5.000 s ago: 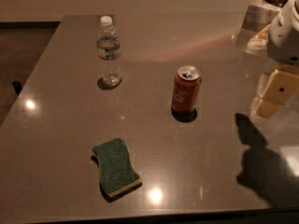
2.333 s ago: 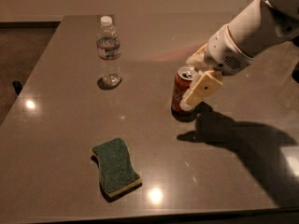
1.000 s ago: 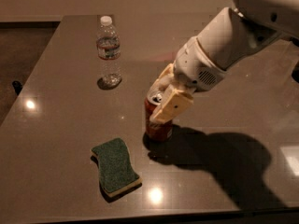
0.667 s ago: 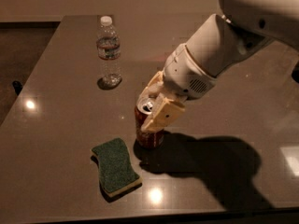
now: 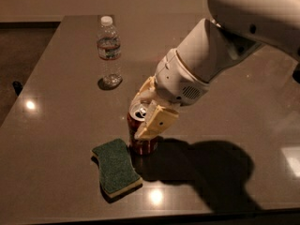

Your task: Move coke can near sponge

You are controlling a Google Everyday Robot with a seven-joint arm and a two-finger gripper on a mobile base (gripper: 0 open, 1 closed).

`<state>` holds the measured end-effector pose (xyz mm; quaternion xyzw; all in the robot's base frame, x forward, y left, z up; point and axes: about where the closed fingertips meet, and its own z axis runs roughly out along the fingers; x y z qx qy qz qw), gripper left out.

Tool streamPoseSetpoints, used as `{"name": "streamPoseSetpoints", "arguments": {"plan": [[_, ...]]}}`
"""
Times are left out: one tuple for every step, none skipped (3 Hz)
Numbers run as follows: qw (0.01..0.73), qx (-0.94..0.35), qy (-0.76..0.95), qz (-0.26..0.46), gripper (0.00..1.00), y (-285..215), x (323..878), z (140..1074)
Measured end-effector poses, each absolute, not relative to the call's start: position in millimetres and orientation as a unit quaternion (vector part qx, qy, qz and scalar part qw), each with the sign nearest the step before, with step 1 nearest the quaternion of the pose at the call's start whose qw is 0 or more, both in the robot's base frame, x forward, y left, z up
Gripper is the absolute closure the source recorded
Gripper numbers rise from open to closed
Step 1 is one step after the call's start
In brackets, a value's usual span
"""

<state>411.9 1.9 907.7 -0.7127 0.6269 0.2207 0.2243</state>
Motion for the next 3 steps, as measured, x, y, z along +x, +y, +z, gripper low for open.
{"name": "streamPoseSetpoints", "arguments": {"plan": [[0.224, -0.714, 0.625, 0.220, 0.31, 3.9, 410.7, 908.1], [0.224, -0.715, 0.624, 0.220, 0.08, 5.0, 410.0, 908.5], [0.224, -0.716, 0.624, 0.218, 0.00, 5.8, 409.3, 909.6]]}}
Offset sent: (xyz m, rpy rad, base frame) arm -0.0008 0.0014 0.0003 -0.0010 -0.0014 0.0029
